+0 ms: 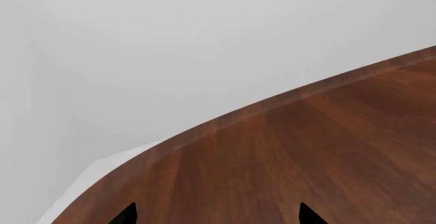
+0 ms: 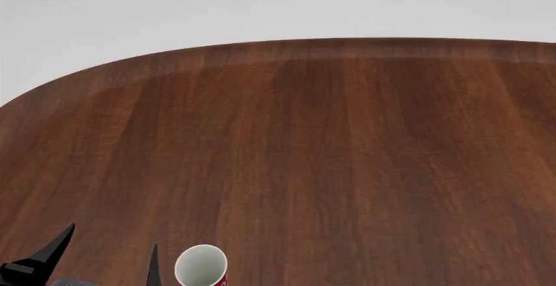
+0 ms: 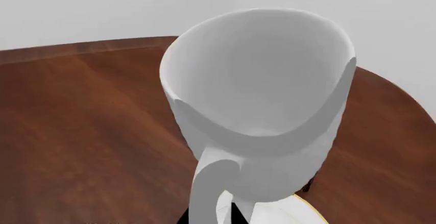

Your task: Put the white mug on the plate.

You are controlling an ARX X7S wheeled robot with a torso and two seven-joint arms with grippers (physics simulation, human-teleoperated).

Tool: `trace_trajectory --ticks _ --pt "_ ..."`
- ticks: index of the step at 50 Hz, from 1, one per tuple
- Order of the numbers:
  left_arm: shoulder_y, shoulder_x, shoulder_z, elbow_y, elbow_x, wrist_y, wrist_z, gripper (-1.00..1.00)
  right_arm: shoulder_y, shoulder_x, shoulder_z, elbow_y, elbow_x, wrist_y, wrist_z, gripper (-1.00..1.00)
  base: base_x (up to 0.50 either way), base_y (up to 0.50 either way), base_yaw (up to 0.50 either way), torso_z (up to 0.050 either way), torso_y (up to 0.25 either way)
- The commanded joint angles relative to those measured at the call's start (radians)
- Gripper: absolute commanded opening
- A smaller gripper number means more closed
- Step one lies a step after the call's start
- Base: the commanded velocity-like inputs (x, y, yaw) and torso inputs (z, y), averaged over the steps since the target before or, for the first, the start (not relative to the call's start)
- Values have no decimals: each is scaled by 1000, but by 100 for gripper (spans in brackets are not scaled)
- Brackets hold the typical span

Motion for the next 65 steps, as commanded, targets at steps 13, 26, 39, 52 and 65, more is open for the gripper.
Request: trace_trajectory --ticks 13,26,39,52,65 --pt "-5 -4 18 13 7 -21 -6 100 5 -43 49 120 26 -94 -55 -100 0 0 0 0 0" --pt "-1 -7 31 42 14 -43 -11 100 30 -67 54 186 85 -132 -123 -100 0 0 0 0 1" --pt "0 -10 38 58 15 -54 -15 100 51 -79 35 214 82 -141 -143 -100 0 0 0 0 0" --pt "3 -14 43 71 14 -62 -18 100 89 -87 30 290 96 -151 -176 -100 0 0 0 0 0" --pt "-3 -15 55 83 18 -75 -19 100 120 -99 31 366 106 -173 -207 -100 0 0 0 0 0"
